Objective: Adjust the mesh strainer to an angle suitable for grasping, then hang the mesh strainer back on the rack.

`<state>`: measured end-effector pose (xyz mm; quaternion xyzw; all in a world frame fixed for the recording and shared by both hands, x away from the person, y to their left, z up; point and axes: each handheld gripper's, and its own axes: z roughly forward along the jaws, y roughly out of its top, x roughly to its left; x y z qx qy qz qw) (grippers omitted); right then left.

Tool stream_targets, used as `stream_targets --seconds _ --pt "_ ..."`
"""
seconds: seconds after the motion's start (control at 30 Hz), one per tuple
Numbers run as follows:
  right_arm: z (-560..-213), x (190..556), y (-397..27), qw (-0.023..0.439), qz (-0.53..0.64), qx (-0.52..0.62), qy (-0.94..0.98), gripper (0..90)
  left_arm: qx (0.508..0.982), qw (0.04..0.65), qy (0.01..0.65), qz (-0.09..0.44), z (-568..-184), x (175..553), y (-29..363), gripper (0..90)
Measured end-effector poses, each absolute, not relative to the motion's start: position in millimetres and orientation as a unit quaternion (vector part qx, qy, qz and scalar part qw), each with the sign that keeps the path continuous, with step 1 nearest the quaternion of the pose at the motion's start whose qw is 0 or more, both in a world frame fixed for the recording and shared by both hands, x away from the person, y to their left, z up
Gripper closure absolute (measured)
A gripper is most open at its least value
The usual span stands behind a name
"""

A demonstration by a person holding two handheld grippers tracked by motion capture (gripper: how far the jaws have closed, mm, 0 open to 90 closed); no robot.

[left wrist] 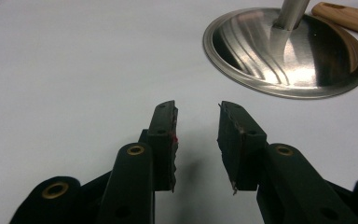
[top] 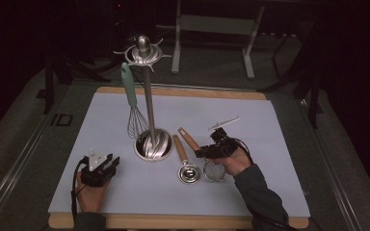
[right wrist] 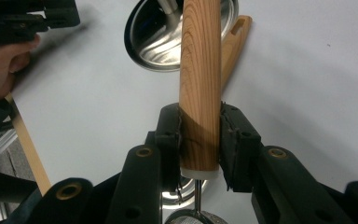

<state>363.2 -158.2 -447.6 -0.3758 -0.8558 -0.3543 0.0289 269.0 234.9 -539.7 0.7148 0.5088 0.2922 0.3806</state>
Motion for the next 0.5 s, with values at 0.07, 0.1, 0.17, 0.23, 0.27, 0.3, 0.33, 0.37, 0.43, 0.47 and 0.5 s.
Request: stream_targets --seconds 0.07,0.1,0.17,0.23,0.27,0.3,0.33,0.37,0.43,0.47,0.5 --pt "-446.4 363.0 -157.6 0.029 -0.358 -0.374 -0.855 71.2 0.715 0.381 0.509 0.292 -539.7 268.9 235.0 67.1" --pt "-445.6 362.9 -157.3 0.029 -0.36 -0.374 -0.854 71.2 0.715 0.381 0.509 0.292 -539.7 269.0 235.0 67.1" --pt "-443.7 362.7 -156.8 0.031 -0.366 -0.373 -0.852 71.1 0.715 0.38 0.51 0.292 -539.7 269.1 235.0 67.1" --pt "-441.5 362.6 -156.1 0.031 -0.373 -0.37 -0.85 71.2 0.715 0.38 0.509 0.292 -539.7 269.1 235.1 67.1" --pt "-440.4 362.6 -155.5 0.032 -0.375 -0.369 -0.85 71.2 0.715 0.38 0.509 0.292 -539.7 269.1 235.0 67.1" --pt "-439.3 362.5 -154.9 0.031 -0.378 -0.368 -0.849 71.2 0.715 0.38 0.509 0.292 -539.7 269.0 234.9 67.1" --pt "-438.1 362.3 -154.1 0.03 -0.38 -0.366 -0.849 71.2 0.715 0.38 0.509 0.292 -539.7 269.0 234.9 67.1" --pt "-436.8 362.1 -153.4 0.03 -0.382 -0.364 -0.849 71.2 0.714 0.38 0.509 0.292 -539.8 269.0 234.9 67.1" --pt "-434.1 361.5 -151.8 0.03 -0.386 -0.361 -0.848 71.2 0.714 0.381 0.509 0.292 -539.7 269.0 234.9 67.1" --pt "-432.7 361.5 -151.1 0.029 -0.389 -0.359 -0.848 71.2 0.714 0.381 0.509 0.292 -539.8 269.0 234.8 67.1" --pt "-431.4 361.5 -150.5 0.027 -0.394 -0.355 -0.847 71.2 0.714 0.381 0.509 0.292 -539.7 269.0 234.8 67.1"
